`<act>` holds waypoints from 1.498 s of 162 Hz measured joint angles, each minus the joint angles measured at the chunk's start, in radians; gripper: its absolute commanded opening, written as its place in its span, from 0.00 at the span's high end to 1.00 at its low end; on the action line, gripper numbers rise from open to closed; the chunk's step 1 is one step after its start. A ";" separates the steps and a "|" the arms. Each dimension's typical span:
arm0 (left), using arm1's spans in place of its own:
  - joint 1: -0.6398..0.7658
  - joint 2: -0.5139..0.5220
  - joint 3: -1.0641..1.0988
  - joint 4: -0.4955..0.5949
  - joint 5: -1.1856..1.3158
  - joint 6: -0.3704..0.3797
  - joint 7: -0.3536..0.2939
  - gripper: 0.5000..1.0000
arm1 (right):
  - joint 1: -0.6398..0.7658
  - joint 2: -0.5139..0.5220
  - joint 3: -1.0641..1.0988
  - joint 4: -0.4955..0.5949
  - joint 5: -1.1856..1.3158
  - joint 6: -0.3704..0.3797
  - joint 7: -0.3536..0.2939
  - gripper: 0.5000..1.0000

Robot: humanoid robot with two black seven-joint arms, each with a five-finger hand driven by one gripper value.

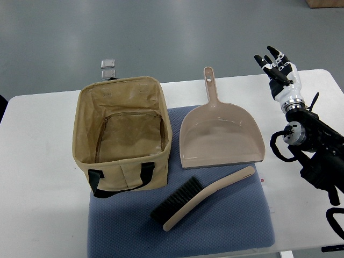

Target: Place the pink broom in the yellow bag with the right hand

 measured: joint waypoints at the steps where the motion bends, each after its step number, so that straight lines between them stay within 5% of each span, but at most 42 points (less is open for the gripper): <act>1: 0.000 0.000 0.000 0.000 0.000 0.000 0.000 0.00 | 0.000 0.000 0.000 0.000 0.000 0.000 0.000 0.14; 157: -0.005 0.000 0.003 0.000 0.000 -0.001 0.000 0.00 | 0.019 -0.017 -0.021 -0.002 0.000 -0.025 -0.003 0.14; 243: -0.004 0.000 0.001 0.001 0.000 -0.001 0.000 0.00 | 0.047 -0.127 -0.321 0.080 -0.189 -0.036 -0.002 0.14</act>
